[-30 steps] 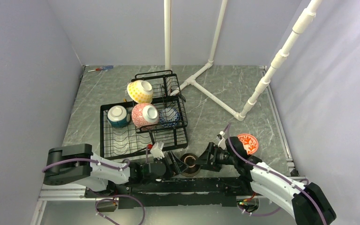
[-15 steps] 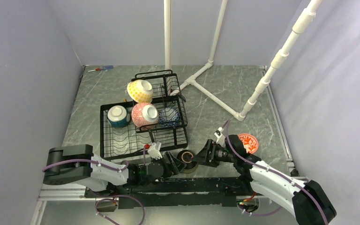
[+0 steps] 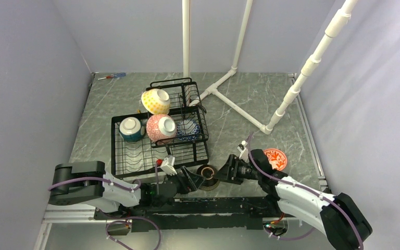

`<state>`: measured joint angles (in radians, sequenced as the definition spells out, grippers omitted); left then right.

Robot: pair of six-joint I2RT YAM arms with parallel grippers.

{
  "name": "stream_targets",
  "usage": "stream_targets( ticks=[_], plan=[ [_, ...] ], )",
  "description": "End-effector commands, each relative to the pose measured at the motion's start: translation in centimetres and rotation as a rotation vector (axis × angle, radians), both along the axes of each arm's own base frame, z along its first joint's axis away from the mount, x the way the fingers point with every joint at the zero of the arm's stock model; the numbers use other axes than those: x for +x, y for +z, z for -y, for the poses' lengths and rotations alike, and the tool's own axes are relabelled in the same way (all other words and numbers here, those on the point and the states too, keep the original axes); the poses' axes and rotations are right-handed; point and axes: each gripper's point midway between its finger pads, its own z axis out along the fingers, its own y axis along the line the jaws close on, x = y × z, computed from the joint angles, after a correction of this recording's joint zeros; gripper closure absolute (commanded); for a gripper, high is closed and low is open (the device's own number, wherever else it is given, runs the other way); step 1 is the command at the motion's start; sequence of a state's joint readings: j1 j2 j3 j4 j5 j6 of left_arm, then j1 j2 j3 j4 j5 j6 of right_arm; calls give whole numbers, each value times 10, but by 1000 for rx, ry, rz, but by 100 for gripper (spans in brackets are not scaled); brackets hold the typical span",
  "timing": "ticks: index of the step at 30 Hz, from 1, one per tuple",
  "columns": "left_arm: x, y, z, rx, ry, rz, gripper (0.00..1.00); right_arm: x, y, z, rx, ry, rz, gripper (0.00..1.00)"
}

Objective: Load the bowls into the dish rack
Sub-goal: Pick up the bowl from the center of the board.

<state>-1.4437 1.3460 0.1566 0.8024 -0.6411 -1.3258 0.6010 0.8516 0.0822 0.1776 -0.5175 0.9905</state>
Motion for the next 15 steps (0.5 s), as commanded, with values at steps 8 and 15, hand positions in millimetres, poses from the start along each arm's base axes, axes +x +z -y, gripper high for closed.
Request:
stream_targets(
  ticks=[8,15],
  plan=[
    [7,-11,-5,117,106,-126,11,27,12,1,-43,-57,137,11],
    [5,-29,-15,88,153,-197,11,28,1,-2,-53,-47,101,11]
  ],
)
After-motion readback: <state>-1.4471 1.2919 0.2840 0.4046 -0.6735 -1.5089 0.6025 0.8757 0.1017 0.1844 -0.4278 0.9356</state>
